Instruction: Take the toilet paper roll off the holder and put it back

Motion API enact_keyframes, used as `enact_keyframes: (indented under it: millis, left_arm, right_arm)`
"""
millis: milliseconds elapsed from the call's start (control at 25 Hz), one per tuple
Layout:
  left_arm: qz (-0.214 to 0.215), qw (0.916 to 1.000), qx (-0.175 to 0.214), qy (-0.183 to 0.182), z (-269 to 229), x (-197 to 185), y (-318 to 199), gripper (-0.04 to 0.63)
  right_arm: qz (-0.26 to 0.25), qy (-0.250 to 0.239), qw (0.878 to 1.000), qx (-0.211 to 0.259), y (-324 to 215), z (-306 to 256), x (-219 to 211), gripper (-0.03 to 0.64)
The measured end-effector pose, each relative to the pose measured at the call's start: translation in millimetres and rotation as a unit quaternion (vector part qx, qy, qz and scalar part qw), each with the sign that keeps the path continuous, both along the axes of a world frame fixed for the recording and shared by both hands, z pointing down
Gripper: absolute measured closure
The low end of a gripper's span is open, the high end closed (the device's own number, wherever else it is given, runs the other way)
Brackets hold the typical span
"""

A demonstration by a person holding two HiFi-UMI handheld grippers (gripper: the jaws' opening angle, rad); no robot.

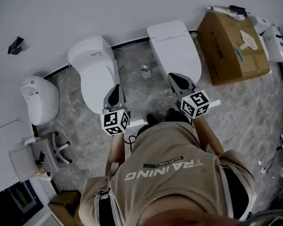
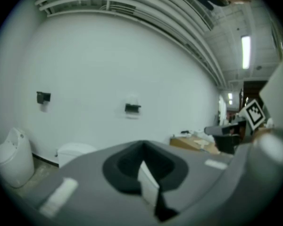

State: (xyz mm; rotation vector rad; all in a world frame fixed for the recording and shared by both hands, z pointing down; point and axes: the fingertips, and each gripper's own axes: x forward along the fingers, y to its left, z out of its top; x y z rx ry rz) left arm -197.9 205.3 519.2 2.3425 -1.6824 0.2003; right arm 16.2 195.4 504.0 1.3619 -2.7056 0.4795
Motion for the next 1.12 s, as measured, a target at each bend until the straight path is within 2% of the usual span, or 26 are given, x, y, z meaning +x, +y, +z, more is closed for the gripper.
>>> enact_keyframes:
  millis: [120,280,440,640,760,920,1120]
  left_arm:
    - [0.004,1.0,-0.003,0.002,8,-2,-6,0.591]
    - [0.016,0.9997,-0.007,0.017,10,12,-21,0.591]
    - [0.036,0.9992,-0.005,0.016,2,22,-38,0.591]
    - [0.032,0.9995,-0.003,0.007,-14,23,-67,0.591]
    - [0.024,0.9996,0.007,-0.012,-22,25,-83,0.591]
    - [0.007,0.9995,0.027,-0.017,-39,37,-111,0.591]
    - [-0.008,0.999,0.033,-0.028,-47,46,-145,0.591]
  right_arm:
    - [0.01,-0.005,1.0,-0.006,5,2,3,0.606]
    - [0.014,0.024,1.0,-0.001,-5,2,12,0.606]
    - [0.015,0.017,1.0,-0.001,-26,0,11,0.606]
    - [-0.011,0.01,1.0,0.0,-67,1,-2,0.606]
    - [-0.03,-0.004,0.999,0.016,-93,-9,-7,0.605]
    - [-0.055,-0.004,0.998,0.038,-129,-18,-4,0.605]
    - [-0.079,-0.008,0.996,0.029,-169,-13,2,0.606]
